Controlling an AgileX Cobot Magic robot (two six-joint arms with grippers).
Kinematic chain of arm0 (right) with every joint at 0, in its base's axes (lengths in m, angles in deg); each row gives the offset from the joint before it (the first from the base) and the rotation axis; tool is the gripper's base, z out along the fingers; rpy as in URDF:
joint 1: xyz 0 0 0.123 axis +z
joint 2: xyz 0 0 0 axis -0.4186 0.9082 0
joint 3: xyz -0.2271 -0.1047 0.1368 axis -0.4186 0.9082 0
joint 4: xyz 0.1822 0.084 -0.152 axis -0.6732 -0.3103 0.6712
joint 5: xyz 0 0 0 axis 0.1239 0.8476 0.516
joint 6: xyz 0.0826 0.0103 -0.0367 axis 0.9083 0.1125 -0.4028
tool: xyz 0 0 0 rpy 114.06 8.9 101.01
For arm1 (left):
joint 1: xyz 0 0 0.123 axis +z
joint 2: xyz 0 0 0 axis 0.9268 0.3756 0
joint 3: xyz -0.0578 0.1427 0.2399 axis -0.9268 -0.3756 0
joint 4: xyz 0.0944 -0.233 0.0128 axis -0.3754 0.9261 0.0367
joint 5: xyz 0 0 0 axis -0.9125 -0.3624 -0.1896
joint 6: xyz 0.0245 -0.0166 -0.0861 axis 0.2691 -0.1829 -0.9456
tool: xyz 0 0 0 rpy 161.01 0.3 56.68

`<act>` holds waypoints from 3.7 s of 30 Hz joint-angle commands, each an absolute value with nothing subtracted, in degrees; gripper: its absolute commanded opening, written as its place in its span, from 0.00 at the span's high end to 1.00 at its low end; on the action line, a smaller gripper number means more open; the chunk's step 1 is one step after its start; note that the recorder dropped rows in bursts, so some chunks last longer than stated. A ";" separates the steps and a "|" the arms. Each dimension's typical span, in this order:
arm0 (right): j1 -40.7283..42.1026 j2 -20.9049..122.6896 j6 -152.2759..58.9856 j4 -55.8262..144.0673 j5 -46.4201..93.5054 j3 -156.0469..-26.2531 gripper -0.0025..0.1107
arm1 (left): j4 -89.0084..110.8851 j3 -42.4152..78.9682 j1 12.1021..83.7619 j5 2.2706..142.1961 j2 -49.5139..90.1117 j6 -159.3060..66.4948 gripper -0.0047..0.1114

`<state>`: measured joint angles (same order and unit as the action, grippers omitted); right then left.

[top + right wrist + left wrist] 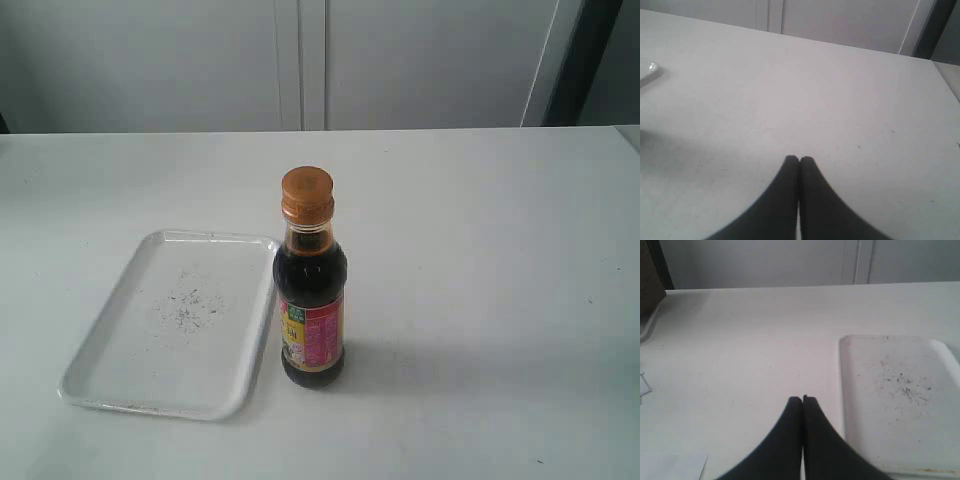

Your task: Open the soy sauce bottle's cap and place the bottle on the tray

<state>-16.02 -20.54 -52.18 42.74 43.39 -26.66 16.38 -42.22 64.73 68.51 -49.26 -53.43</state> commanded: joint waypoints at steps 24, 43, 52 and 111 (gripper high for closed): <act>-16.29 -20.90 -52.65 42.60 43.24 -26.25 0.98 | 11.50 -31.18 64.95 94.47 -34.45 -60.48 0.96; -16.29 -20.90 -52.65 42.60 43.24 -26.25 0.98 | -35.84 -9.66 59.69 118.98 13.57 -89.45 0.96; -16.29 -20.90 -52.65 42.60 43.24 -26.25 0.98 | -41.98 -7.45 55.25 141.05 25.20 -91.92 0.82; -16.29 -20.90 -52.65 42.60 43.24 -26.25 0.98 | -41.95 2.27 35.83 142.20 43.42 -96.92 0.09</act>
<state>-16.02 -20.54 -52.18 42.74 43.39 -26.57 -41.14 2.11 36.15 141.39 42.57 -97.46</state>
